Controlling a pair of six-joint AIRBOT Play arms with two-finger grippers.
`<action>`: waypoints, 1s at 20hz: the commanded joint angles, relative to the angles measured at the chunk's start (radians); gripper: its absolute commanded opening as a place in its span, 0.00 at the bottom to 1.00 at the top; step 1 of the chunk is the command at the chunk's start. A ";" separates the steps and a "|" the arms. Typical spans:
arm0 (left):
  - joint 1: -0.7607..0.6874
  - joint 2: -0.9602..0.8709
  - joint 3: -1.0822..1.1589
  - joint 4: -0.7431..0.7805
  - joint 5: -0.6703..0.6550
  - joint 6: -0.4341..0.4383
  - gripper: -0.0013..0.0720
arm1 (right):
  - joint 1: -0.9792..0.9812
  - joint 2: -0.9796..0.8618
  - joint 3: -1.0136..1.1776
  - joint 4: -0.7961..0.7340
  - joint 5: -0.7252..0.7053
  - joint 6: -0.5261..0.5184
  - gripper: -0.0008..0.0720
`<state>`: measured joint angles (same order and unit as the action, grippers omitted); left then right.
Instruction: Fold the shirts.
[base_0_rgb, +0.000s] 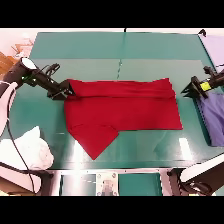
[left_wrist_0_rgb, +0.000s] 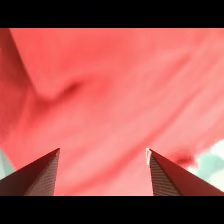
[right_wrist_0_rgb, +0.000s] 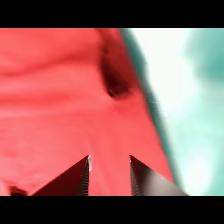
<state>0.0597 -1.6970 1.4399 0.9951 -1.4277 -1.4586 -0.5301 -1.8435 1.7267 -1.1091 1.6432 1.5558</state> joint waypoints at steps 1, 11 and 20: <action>0.000 0.077 -0.116 0.008 -0.114 -0.024 0.86 | -0.031 0.193 -0.202 -0.174 -0.070 0.053 0.08; -0.003 0.584 -0.948 -0.129 0.278 -0.021 0.86 | -0.151 0.697 -1.011 -0.062 -0.368 0.130 0.28; -0.201 0.581 -1.173 -0.548 0.670 0.152 0.82 | -0.115 0.659 -1.196 0.247 -0.639 -0.020 0.53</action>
<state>-0.0319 -1.1168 0.3157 0.5571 -0.9642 -1.3437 -0.6682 -1.1671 0.5747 -0.9565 1.0927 1.5723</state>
